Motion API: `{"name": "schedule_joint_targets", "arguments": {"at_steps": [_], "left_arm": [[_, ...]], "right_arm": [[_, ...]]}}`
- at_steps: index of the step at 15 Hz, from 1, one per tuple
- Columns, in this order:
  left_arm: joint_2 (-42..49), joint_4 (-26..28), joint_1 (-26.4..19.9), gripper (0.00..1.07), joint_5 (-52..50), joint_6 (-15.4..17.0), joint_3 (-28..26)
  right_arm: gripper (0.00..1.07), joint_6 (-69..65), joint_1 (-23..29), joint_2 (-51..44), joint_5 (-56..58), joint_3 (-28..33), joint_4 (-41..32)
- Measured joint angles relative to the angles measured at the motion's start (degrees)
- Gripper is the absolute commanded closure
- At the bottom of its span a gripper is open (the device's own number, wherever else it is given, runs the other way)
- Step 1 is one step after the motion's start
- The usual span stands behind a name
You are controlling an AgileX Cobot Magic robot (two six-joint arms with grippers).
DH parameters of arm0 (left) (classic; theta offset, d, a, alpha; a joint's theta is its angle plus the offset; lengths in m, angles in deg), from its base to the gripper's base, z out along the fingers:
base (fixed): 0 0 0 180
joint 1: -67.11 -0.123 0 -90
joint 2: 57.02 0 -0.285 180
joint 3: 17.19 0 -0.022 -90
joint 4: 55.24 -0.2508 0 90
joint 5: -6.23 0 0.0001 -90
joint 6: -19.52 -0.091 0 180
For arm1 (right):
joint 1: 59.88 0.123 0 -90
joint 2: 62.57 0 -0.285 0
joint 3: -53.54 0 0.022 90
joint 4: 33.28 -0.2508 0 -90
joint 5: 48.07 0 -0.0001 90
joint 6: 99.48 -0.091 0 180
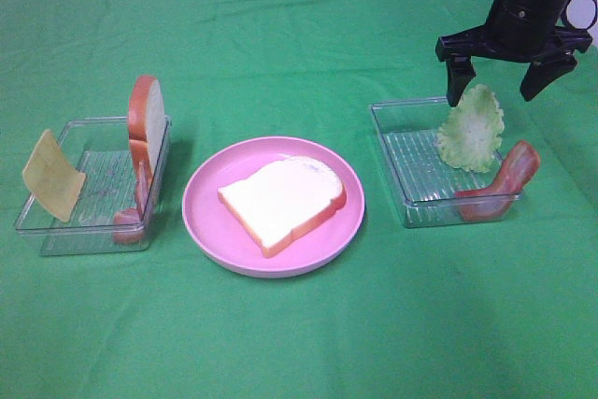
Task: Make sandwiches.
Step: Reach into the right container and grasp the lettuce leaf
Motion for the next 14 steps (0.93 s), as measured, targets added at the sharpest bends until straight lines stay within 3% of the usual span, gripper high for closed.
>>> {"name": "schedule_joint_targets", "arguments": {"at_steps": [6,8,9,12,13,14], "left_arm": [[0.00,0.00,0.00,0.06,0.00,0.00,0.00],[0.00,0.00,0.00,0.06,0.00,0.00,0.00],[0.00,0.00,0.00,0.06,0.00,0.00,0.00],[0.00,0.00,0.00,0.06,0.00,0.00,0.00],[0.00,0.00,0.00,0.06,0.00,0.00,0.00],[0.00,0.00,0.00,0.06,0.00,0.00,0.00]], "right_arm": [[0.20,0.00,0.00,2.92,-1.66,0.00,0.06],[0.28,0.00,0.00,2.92,-1.72,0.00,0.06],[0.39,0.00,0.00,2.92,-1.78,0.00,0.06],[0.95,-0.34,0.00,2.92,-2.06,0.00,0.00],[1.07,-0.57,0.00,2.92,-2.12,0.00,0.23],[1.07,-0.63,0.00,2.92,-2.12,0.00,0.63]]}}
